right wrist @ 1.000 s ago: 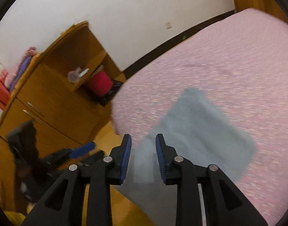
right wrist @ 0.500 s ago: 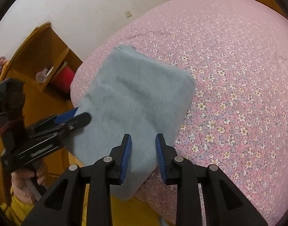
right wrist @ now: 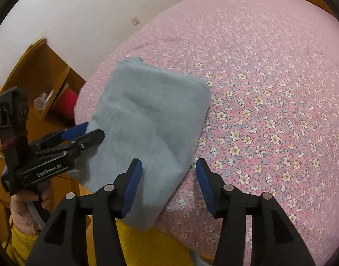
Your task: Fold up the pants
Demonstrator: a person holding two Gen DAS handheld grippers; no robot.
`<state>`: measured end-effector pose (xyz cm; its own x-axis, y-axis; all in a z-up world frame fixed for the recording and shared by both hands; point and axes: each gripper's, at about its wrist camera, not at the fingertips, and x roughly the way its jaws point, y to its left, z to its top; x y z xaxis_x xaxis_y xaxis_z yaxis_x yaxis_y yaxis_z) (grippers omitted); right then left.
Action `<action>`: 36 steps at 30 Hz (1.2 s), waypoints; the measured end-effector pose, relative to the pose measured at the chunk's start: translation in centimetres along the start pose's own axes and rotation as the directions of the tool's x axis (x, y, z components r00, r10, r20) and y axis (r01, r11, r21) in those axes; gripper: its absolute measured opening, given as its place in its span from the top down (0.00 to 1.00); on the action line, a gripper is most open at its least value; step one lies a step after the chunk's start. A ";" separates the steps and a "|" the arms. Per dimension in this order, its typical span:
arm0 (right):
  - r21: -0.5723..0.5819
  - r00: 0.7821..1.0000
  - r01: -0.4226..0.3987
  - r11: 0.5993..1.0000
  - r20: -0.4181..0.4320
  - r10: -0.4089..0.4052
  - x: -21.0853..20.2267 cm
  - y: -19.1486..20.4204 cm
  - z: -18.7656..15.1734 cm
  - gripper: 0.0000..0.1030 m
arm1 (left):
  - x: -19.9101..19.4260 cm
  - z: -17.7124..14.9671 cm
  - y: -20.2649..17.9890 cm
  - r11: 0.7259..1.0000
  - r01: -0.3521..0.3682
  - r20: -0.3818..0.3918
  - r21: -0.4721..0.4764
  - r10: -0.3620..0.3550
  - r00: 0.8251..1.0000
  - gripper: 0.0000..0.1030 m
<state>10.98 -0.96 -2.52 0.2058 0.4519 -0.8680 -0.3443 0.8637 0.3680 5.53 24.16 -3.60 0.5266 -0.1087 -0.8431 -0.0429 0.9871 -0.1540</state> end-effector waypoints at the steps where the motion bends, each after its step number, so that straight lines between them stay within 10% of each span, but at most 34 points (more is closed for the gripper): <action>1: 0.015 1.000 -0.013 1.000 -0.008 0.013 0.4 -0.1 0.1 0.50 | 0.3 0.2 -0.1 1.000 0.008 -0.003 0.005 -0.008 1.000 0.42; 11: 0.183 0.971 -0.223 0.958 -0.044 0.234 3.7 -3.0 -0.3 0.49 | 2.0 0.3 1.9 0.992 0.095 -0.055 -0.082 -0.100 0.993 0.36; 25: 0.130 0.986 -0.159 0.979 -0.029 0.164 4.1 -0.6 0.6 0.52 | 3.2 0.6 0.9 0.983 0.157 -0.051 -0.097 -0.163 0.985 0.37; 36: 0.033 0.984 -0.176 0.984 0.037 0.175 2.6 -0.1 1.1 0.77 | 1.6 0.3 -0.3 0.977 0.178 0.020 -0.122 -0.177 0.984 0.68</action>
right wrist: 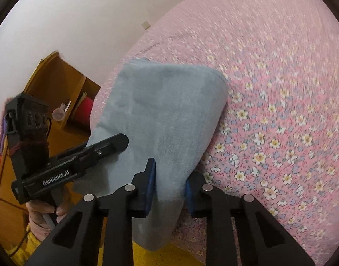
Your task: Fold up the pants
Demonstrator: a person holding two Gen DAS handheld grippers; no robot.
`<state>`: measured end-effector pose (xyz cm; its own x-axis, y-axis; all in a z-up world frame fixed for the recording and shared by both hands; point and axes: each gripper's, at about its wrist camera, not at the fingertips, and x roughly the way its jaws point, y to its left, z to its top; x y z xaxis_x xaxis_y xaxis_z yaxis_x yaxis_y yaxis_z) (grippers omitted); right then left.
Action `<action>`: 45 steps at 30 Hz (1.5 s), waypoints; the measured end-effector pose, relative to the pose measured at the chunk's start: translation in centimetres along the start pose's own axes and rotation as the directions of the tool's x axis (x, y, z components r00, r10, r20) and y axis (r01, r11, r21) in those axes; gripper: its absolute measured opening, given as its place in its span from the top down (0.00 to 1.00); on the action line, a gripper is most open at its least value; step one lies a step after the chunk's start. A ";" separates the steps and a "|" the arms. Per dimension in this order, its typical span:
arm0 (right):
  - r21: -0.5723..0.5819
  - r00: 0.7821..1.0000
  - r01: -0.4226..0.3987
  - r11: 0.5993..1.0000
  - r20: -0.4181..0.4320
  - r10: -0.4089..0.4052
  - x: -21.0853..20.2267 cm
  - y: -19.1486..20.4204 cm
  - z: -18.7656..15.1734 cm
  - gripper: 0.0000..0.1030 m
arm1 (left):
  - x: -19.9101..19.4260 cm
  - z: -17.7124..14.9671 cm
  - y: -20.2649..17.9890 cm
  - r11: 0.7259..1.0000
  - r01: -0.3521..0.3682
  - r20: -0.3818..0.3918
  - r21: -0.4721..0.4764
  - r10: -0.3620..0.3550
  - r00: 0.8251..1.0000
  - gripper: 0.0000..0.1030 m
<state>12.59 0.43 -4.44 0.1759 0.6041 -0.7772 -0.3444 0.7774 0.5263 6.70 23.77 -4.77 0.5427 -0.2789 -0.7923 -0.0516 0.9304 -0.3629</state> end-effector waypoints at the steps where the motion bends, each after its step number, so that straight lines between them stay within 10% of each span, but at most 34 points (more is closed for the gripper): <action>1: -0.014 1.000 0.001 1.000 0.009 -0.001 -0.3 0.2 0.1 0.78 | -0.2 -0.1 -0.1 1.000 0.005 0.006 -0.006 -0.005 1.000 0.69; 15: -0.046 0.990 0.083 0.995 0.121 -0.077 -9.1 -4.1 0.1 0.78 | 1.2 1.0 -9.3 0.993 0.101 0.021 0.068 -0.103 0.995 0.69; 31: 0.076 0.945 0.275 0.959 0.161 -0.284 -18.0 -17.1 2.5 0.77 | 12.3 5.8 -24.9 0.950 0.171 -0.044 0.262 -0.166 0.985 0.69; 45: 0.220 0.937 0.302 0.928 0.111 -0.331 -14.4 -20.1 0.2 0.58 | 13.4 3.1 -22.8 0.930 0.118 -0.106 0.347 -0.086 0.991 0.46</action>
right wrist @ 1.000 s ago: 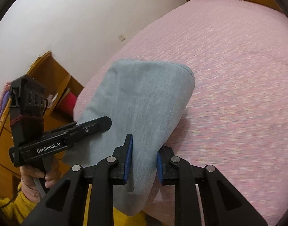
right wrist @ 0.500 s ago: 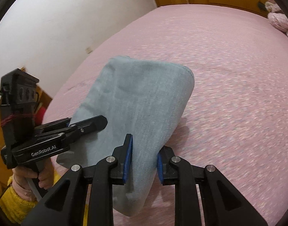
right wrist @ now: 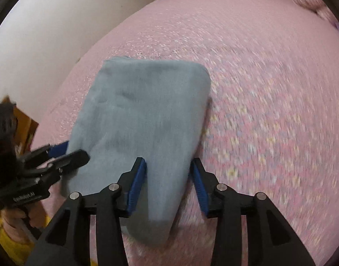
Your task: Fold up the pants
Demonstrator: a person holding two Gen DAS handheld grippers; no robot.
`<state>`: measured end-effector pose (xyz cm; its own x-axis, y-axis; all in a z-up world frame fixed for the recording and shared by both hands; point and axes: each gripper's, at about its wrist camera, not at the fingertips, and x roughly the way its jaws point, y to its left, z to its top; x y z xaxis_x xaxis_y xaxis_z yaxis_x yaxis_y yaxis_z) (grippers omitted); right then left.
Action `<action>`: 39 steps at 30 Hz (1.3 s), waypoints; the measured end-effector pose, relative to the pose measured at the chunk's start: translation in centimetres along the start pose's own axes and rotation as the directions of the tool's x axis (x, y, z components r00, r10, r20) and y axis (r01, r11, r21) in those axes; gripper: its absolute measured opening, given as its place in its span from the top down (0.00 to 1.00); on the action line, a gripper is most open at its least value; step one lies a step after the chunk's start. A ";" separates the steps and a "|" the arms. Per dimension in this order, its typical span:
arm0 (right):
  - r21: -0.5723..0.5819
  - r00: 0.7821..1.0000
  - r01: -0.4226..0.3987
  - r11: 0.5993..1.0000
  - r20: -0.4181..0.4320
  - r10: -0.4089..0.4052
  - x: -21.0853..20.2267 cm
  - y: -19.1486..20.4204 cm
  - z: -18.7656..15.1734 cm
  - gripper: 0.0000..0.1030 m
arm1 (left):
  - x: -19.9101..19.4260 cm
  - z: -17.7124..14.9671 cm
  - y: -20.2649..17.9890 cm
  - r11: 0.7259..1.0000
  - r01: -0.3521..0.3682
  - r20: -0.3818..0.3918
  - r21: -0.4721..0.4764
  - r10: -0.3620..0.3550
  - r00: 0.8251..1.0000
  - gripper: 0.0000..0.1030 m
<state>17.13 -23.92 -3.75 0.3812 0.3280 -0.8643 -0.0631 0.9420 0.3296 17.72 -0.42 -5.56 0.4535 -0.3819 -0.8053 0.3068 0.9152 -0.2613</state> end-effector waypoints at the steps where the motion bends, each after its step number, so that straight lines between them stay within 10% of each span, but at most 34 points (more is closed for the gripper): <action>1: 0.008 1.000 -0.003 1.000 0.001 0.003 -0.4 -0.4 -0.6 0.58 | -0.3 -0.4 0.1 1.000 -0.004 -0.001 -0.001 0.004 1.000 0.46; 16: -0.036 0.996 0.075 0.997 0.048 -0.073 -2.6 1.1 -6.0 0.56 | -1.9 -3.4 -1.2 0.986 -0.158 0.023 0.049 0.157 0.987 0.34; 26: -0.070 0.982 0.138 0.988 0.142 -0.127 -6.5 1.9 -8.0 0.32 | -4.6 -6.3 -3.3 0.976 -0.217 0.083 -0.012 0.217 0.973 0.09; 39: -0.007 0.978 0.183 0.983 0.103 -0.181 -4.5 1.1 -10.8 0.31 | -1.4 -8.8 -3.8 0.957 -0.283 -0.035 -0.072 0.281 0.959 0.07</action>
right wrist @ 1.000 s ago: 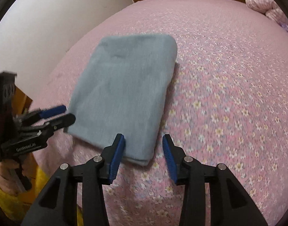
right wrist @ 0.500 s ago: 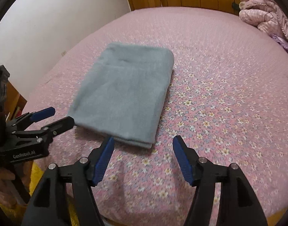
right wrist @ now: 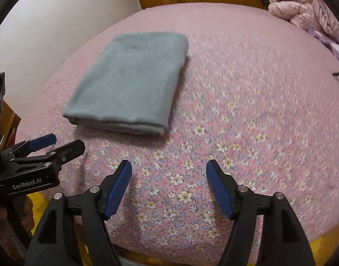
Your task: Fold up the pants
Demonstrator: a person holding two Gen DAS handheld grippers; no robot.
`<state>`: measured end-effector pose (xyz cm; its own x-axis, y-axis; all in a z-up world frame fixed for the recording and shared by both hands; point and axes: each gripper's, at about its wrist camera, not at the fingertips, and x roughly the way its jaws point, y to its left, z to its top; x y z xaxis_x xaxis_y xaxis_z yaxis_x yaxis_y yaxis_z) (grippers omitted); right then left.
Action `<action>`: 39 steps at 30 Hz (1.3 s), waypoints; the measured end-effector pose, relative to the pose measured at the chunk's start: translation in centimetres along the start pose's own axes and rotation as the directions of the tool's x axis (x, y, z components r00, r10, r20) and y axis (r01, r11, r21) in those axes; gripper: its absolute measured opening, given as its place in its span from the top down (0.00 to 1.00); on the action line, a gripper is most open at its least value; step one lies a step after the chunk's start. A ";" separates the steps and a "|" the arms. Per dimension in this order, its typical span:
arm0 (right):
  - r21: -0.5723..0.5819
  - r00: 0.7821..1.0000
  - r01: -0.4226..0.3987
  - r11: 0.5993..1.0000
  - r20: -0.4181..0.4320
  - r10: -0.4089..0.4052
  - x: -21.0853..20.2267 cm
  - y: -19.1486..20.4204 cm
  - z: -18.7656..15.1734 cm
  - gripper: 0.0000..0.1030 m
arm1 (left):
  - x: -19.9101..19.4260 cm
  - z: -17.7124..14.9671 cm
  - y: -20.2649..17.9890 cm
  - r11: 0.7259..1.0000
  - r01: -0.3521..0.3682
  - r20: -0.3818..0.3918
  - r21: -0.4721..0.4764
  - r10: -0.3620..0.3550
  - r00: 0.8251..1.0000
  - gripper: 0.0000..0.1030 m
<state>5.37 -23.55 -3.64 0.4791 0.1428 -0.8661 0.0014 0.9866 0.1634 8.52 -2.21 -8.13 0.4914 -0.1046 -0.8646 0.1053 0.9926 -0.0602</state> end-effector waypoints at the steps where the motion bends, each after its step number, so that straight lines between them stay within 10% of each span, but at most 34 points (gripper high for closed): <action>1: -0.005 1.000 0.003 1.000 0.005 -0.003 0.0 0.0 -0.1 0.31 | 0.2 -0.1 0.0 1.000 -0.005 -0.005 -0.002 0.005 1.000 0.07; 39: -0.033 1.000 0.026 0.999 0.019 -0.025 0.8 0.4 -0.2 0.25 | 1.0 0.3 -0.7 1.000 -0.014 -0.001 0.008 0.014 1.000 0.02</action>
<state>5.55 -22.98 -4.39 0.4956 0.1166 -0.8607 -0.0153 0.9920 0.1255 9.21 -2.99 -8.83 0.4919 -0.0904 -0.8660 0.1053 0.9935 -0.0440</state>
